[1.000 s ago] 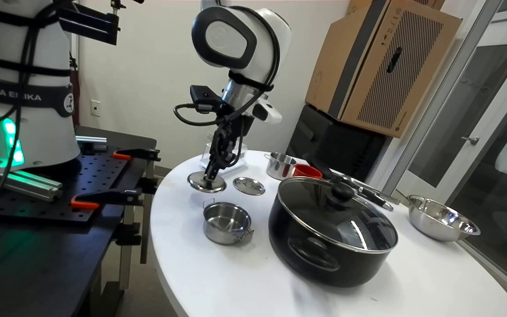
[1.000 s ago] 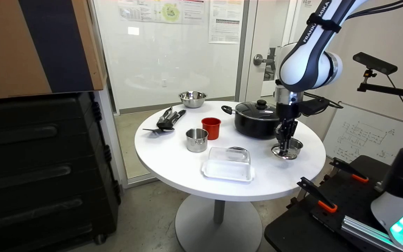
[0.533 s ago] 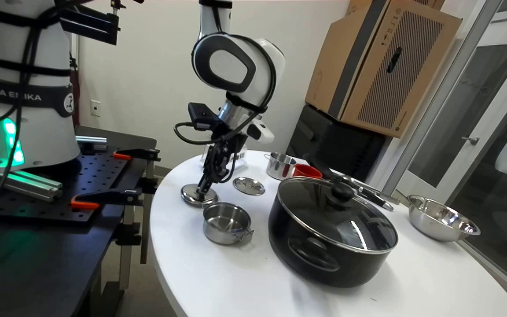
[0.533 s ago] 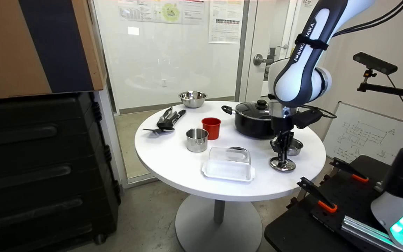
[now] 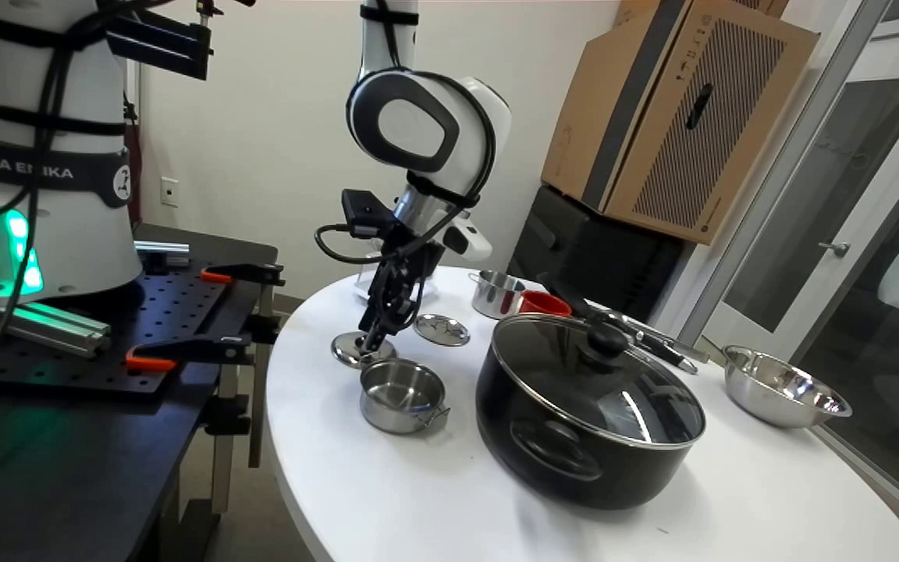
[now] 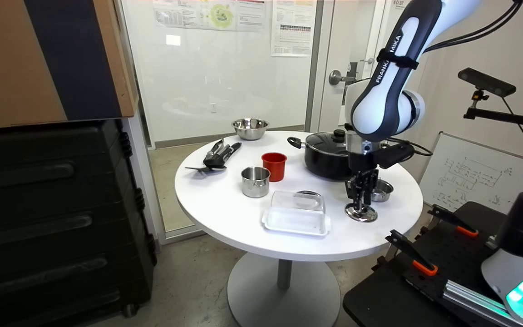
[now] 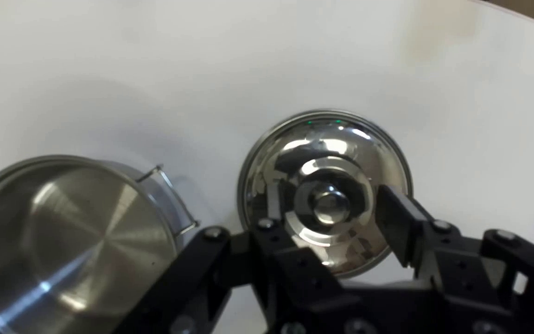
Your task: Pick up the lid and put it on the table
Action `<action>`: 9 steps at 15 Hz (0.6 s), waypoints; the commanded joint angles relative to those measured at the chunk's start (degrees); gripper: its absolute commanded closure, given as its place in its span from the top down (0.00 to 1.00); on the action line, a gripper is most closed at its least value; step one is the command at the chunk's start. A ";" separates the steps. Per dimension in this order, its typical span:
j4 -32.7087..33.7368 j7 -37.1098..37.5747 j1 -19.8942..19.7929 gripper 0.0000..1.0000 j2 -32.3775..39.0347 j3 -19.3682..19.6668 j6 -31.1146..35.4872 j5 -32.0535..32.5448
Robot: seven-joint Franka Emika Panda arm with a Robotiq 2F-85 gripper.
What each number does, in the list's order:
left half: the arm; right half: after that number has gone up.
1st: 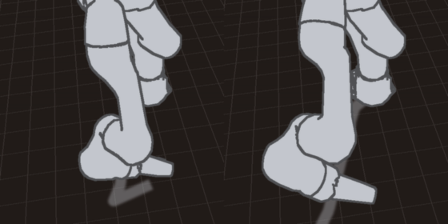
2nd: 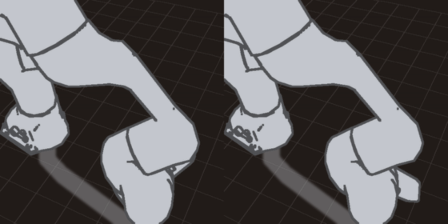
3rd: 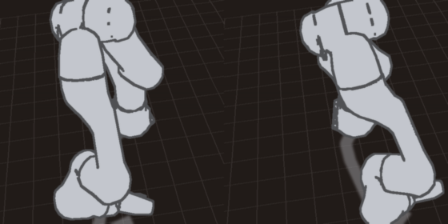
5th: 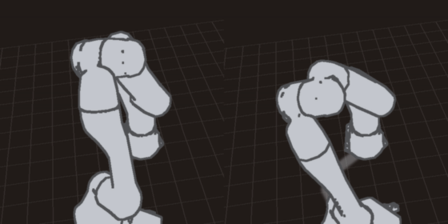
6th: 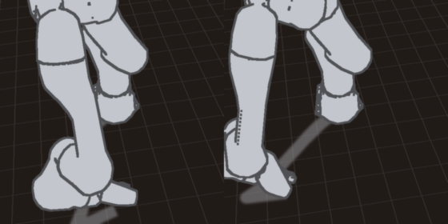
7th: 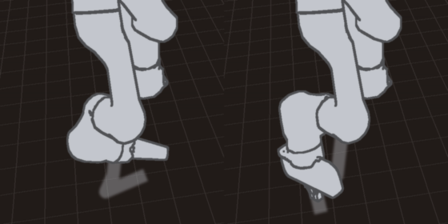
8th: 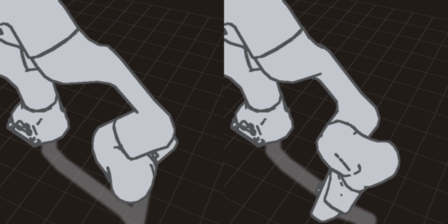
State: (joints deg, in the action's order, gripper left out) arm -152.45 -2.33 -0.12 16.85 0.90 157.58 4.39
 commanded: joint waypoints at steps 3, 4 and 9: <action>-3.93 -3.98 -2.51 0.99 -8.78 -1.26 -7.90 -3.37; -4.36 -4.51 -2.68 1.00 -10.23 -0.99 -9.32 -3.57; -3.09 -3.94 -2.32 1.00 -9.36 -0.13 -9.50 -2.84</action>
